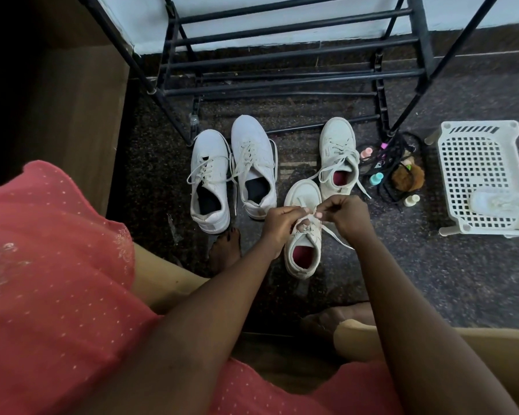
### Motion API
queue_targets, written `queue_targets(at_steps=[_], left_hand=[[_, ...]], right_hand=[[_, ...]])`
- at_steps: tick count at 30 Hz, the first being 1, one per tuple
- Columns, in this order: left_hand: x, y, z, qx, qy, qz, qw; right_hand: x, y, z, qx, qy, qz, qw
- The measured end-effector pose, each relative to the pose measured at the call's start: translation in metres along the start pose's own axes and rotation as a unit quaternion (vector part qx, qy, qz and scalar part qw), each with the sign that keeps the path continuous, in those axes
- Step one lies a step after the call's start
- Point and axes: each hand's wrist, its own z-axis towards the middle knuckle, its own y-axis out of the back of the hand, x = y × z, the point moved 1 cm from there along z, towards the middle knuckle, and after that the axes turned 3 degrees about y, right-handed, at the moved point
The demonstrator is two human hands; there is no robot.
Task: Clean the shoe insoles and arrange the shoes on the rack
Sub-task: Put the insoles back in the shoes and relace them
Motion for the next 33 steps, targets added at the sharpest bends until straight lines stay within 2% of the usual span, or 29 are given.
queue_targets(at_steps=[3, 6, 10, 12, 17, 19, 22, 25, 26, 28, 30, 33], left_hand=[[0.003, 0.0, -0.002, 0.004, -0.003, -0.001, 1.0], [0.004, -0.001, 0.001, 0.0, -0.012, 0.01, 1.0], [-0.004, -0.003, 0.004, 0.014, -0.025, 0.042, 0.999], [-0.006, -0.003, 0.003, 0.013, -0.033, 0.056, 0.998], [-0.001, 0.003, 0.003, 0.029, -0.021, 0.092, 0.995], [-0.002, 0.005, 0.002, 0.036, -0.02, 0.174, 0.984], [-0.003, 0.006, 0.0, -0.004, -0.073, 0.336, 0.939], [-0.006, 0.005, -0.004, -0.05, -0.142, 0.388, 0.909], [-0.006, 0.004, -0.006, -0.051, -0.175, 0.416, 0.891], [-0.004, 0.002, -0.009, -0.05, -0.22, 0.448, 0.865], [-0.001, 0.002, -0.007, -0.035, -0.243, 0.442, 0.863], [0.006, 0.005, -0.002, 0.015, -0.279, 0.428, 0.859]], right_hand=[[-0.005, 0.003, 0.002, -0.016, -0.013, -0.001, 1.0], [-0.009, 0.0, 0.002, -0.028, -0.017, 0.061, 0.998], [-0.009, -0.007, 0.001, 0.059, -0.008, 0.1, 0.993], [-0.01, -0.009, 0.002, 0.056, 0.017, 0.053, 0.997], [-0.006, -0.015, 0.001, -0.037, 0.029, -0.043, 0.998], [-0.003, -0.015, 0.0, -0.042, 0.023, -0.086, 0.995], [-0.002, -0.016, 0.001, 0.023, 0.0, -0.185, 0.983], [-0.004, -0.018, 0.004, 0.09, -0.009, -0.239, 0.967], [-0.005, -0.018, 0.004, 0.097, -0.022, -0.213, 0.972], [-0.008, -0.018, 0.003, 0.109, -0.062, -0.078, 0.989], [-0.011, -0.017, -0.001, 0.108, -0.092, 0.06, 0.988], [-0.017, -0.015, -0.004, 0.07, -0.125, 0.18, 0.973]])
